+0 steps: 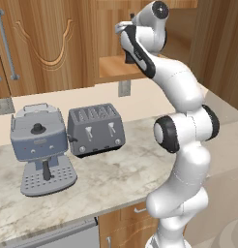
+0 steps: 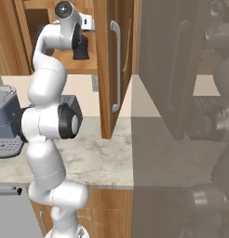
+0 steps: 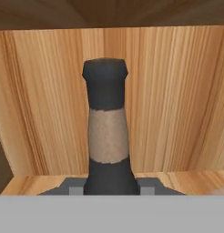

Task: There is a bowl on the dining counter. Grab a lemon wedge from the fridge and place it in the bowl. Then get the liquor bottle and glass cup from the cabinet and place them next to the bowl.

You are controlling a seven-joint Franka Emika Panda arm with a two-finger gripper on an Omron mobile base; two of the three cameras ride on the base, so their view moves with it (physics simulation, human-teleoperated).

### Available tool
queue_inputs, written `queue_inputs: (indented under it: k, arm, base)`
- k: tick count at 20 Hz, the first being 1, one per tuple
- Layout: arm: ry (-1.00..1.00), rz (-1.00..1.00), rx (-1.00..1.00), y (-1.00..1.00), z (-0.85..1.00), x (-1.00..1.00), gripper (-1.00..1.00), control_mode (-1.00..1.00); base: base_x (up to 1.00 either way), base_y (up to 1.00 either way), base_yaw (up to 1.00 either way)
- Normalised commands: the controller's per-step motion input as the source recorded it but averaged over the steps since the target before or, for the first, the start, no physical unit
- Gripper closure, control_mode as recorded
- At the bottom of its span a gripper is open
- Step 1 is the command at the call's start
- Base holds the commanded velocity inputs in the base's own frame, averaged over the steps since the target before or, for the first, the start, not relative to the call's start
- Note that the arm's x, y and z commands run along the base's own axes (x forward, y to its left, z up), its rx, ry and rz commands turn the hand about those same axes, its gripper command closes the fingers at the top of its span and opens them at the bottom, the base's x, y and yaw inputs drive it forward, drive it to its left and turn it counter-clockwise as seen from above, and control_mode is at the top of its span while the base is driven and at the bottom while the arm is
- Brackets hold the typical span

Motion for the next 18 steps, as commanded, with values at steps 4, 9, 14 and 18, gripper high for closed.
queue_inputs:
  k: [4,9,14,18]
  arm:
    - [0.0,0.0,0.0,0.0,0.0,-1.0,1.0,-1.0]
    - [0.0,0.0,0.02,0.0,0.0,-1.0,1.0,-1.0]
    - [0.0,0.0,0.03,0.0,0.0,-1.0,1.0,-1.0]
    - [0.0,0.0,0.01,0.0,0.0,-1.0,1.0,-1.0]
  base:
    - [0.0,0.0,0.0]
    - [0.0,0.0,0.0]
    - [0.0,0.0,0.0]
    - [0.0,0.0,0.0]
